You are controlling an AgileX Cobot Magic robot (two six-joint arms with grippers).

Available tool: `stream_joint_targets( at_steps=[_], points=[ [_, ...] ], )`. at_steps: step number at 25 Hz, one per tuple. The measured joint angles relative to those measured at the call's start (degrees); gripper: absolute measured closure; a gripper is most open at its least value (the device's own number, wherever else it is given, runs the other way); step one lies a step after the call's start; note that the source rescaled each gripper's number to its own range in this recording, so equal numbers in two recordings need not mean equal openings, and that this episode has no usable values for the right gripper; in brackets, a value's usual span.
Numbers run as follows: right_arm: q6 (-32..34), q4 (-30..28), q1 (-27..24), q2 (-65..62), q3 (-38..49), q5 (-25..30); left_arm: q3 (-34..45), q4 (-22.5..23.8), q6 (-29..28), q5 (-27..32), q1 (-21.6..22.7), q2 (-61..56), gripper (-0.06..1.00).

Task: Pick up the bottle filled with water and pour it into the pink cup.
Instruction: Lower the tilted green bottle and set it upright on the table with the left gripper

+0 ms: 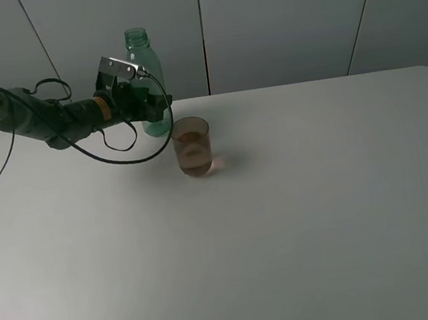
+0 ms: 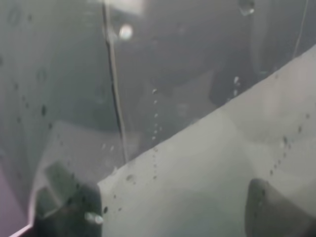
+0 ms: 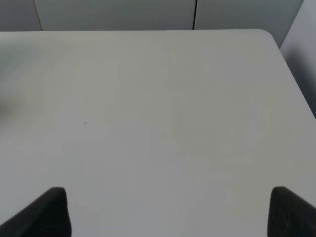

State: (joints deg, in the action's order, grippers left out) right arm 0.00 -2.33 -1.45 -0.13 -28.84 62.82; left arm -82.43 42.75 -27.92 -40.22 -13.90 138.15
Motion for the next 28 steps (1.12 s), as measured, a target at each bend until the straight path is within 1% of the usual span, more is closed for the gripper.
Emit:
stream_joint_targets(
  at_steps=[6, 10, 11, 13, 14, 16, 17, 18, 20, 24, 28],
  points=[
    [0.0, 0.0, 0.0, 0.0, 0.0, 0.0, 0.0, -0.02, -0.43, 0.22, 0.0, 0.0, 0.94],
    [-0.32, 0.0, 0.0, 0.0, 0.0, 0.0, 0.0, 0.1, -1.27, 0.48, 0.0, 0.0, 0.9],
    [-0.32, 0.0, 0.0, 0.0, 0.0, 0.0, 0.0, 0.39, -1.39, 1.0, 0.0, 0.0, 0.86],
    [-0.32, 0.0, 0.0, 0.0, 0.0, 0.0, 0.0, 0.89, -1.5, 2.02, 0.0, 0.13, 0.71],
    [-0.32, 0.0, 0.0, 0.0, 0.0, 0.0, 0.0, 1.0, -1.48, 2.37, 0.0, 0.2, 0.56],
    [-0.32, 0.0, 0.0, 0.0, 0.0, 0.0, 0.0, 1.0, -1.75, 2.77, -0.11, 0.2, 0.18],
    [-0.32, 0.0, 0.0, 0.0, 0.0, 0.0, 0.0, 1.0, -1.99, 2.95, -0.23, 0.2, 0.06],
    [-0.32, 0.0, 0.0, 0.0, 0.0, 0.0, 0.0, 1.15, -2.32, 3.28, -0.23, 0.2, -0.01],
    [-0.32, 0.0, 0.0, 0.0, 0.0, 0.0, 0.0, 1.43, -2.84, 4.11, -0.34, 0.2, -0.05],
    [-0.32, 0.0, 0.0, 0.0, 0.0, 0.0, 0.0, 2.71, -4.1, 6.35, -0.34, -0.15, -0.06],
    [0.0, 0.0, 0.0, 0.0, 0.0, 0.0, 0.0, 4.91, -7.41, 10.07, -0.34, -1.51, -0.06]
  ],
)
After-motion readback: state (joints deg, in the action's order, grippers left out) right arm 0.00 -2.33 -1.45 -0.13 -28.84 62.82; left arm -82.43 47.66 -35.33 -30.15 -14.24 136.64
